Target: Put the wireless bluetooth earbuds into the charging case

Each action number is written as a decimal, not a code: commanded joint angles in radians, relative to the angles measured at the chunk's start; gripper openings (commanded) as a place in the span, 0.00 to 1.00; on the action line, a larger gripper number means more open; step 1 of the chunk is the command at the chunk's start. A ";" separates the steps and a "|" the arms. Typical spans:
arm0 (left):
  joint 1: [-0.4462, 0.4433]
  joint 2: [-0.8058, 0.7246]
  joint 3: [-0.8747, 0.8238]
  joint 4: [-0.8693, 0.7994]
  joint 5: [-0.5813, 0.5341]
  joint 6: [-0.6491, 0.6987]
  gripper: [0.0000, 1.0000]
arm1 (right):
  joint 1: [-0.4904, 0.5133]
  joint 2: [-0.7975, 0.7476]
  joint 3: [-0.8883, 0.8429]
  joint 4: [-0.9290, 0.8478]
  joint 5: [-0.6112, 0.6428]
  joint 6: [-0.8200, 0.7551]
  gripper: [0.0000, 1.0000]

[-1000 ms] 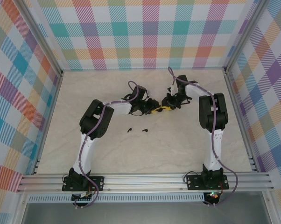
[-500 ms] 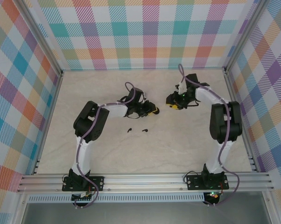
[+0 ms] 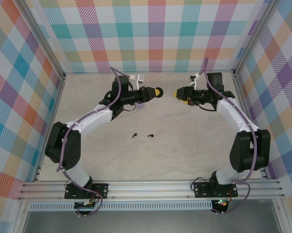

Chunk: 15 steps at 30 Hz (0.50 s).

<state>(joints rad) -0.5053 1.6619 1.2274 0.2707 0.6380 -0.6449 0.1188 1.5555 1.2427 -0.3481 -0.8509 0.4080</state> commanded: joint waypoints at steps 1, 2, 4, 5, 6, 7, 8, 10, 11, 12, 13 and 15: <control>0.004 -0.073 -0.035 0.057 0.069 0.071 0.12 | 0.008 -0.061 -0.017 0.129 -0.142 0.051 0.53; 0.003 -0.090 -0.042 0.067 0.078 0.075 0.12 | 0.013 -0.075 -0.023 0.155 -0.157 0.061 0.53; 0.003 -0.116 -0.053 0.086 0.092 0.076 0.12 | 0.028 -0.100 -0.032 0.206 -0.172 0.076 0.53; 0.003 -0.128 -0.060 0.092 0.096 0.080 0.12 | 0.039 -0.112 -0.034 0.223 -0.175 0.078 0.54; 0.003 -0.139 -0.065 0.099 0.099 0.080 0.12 | 0.050 -0.123 -0.031 0.234 -0.179 0.076 0.55; 0.002 -0.146 -0.067 0.102 0.102 0.083 0.12 | 0.059 -0.130 -0.027 0.241 -0.185 0.075 0.56; 0.002 -0.152 -0.067 0.104 0.107 0.082 0.12 | 0.072 -0.135 -0.021 0.247 -0.192 0.073 0.56; 0.001 -0.162 -0.068 0.113 0.118 0.081 0.12 | 0.093 -0.138 -0.004 0.234 -0.192 0.059 0.56; 0.000 -0.168 -0.069 0.118 0.123 0.080 0.11 | 0.102 -0.137 0.005 0.229 -0.192 0.051 0.56; -0.001 -0.174 -0.069 0.120 0.125 0.082 0.11 | 0.108 -0.137 0.012 0.228 -0.192 0.049 0.56; -0.002 -0.179 -0.071 0.120 0.126 0.085 0.11 | 0.113 -0.137 0.015 0.232 -0.192 0.048 0.56; -0.005 -0.188 -0.075 0.123 0.130 0.088 0.11 | 0.127 -0.133 0.028 0.232 -0.191 0.042 0.56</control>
<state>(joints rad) -0.5053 1.5238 1.1671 0.3435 0.7349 -0.5835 0.2359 1.4296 1.2304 -0.1497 -1.0092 0.4706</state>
